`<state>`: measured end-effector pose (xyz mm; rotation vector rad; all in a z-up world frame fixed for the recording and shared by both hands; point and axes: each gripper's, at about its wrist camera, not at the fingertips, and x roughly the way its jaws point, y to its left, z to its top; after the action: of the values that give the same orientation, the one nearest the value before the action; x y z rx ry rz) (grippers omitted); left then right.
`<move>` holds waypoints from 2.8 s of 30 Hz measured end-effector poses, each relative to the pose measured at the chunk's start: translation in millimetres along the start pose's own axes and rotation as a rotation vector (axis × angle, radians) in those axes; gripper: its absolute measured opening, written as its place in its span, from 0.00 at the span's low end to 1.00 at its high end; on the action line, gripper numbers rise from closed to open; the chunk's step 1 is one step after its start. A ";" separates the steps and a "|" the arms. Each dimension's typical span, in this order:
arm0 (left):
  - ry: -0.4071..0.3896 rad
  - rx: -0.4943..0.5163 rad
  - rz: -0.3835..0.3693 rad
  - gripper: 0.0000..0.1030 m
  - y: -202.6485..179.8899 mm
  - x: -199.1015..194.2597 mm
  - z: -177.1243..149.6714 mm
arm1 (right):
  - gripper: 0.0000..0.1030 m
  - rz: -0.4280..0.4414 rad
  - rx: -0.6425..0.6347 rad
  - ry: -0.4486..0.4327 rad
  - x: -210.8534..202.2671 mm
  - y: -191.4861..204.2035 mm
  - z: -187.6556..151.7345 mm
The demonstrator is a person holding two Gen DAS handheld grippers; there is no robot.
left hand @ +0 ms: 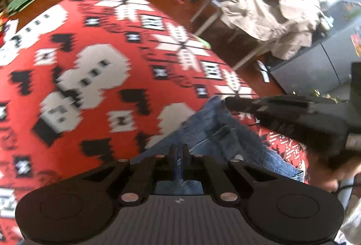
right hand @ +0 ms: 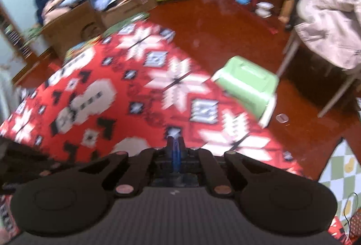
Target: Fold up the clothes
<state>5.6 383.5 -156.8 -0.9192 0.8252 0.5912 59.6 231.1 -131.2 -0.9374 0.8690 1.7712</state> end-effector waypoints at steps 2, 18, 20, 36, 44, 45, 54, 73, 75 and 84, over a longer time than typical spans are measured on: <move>0.007 0.021 0.004 0.01 -6.4 12.5 2.7 | 0.00 -0.009 0.017 0.016 8.8 1.4 -5.4; -0.004 0.084 0.011 0.01 -24.5 19.9 27.9 | 0.01 -0.050 0.179 -0.061 10.3 -29.5 3.8; -0.013 0.100 0.010 0.01 -30.5 17.4 33.0 | 0.01 -0.062 0.227 -0.102 -8.2 -41.0 5.9; 0.060 0.535 -0.057 0.04 -153.3 -6.6 -33.0 | 0.03 -0.258 0.610 -0.229 -177.1 -78.8 -146.6; 0.120 0.752 -0.143 0.28 -213.5 23.2 -85.3 | 0.04 -0.379 0.804 -0.222 -194.7 -58.8 -227.2; 0.134 0.785 -0.162 0.28 -220.3 28.3 -90.2 | 0.04 -0.394 0.840 -0.227 -196.3 -56.8 -236.8; 0.249 1.145 -0.284 0.53 -257.2 48.2 -125.6 | 0.11 -0.615 1.171 -0.170 -203.2 -10.2 -315.4; 0.425 1.392 -0.381 0.17 -297.3 83.7 -195.2 | 0.09 -0.707 1.498 -0.250 -182.9 -12.7 -362.8; 0.429 1.390 -0.371 0.12 -305.3 89.2 -192.5 | 0.09 -0.699 1.490 -0.254 -182.9 -22.8 -363.3; 0.448 1.403 -0.359 0.08 -326.3 101.3 -186.0 | 0.04 -0.618 1.450 -0.287 -174.1 -42.4 -334.3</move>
<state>239.3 72.5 -158.3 0.1442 1.1561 -0.5504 223.4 -111.0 -139.7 0.0626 1.1716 0.4119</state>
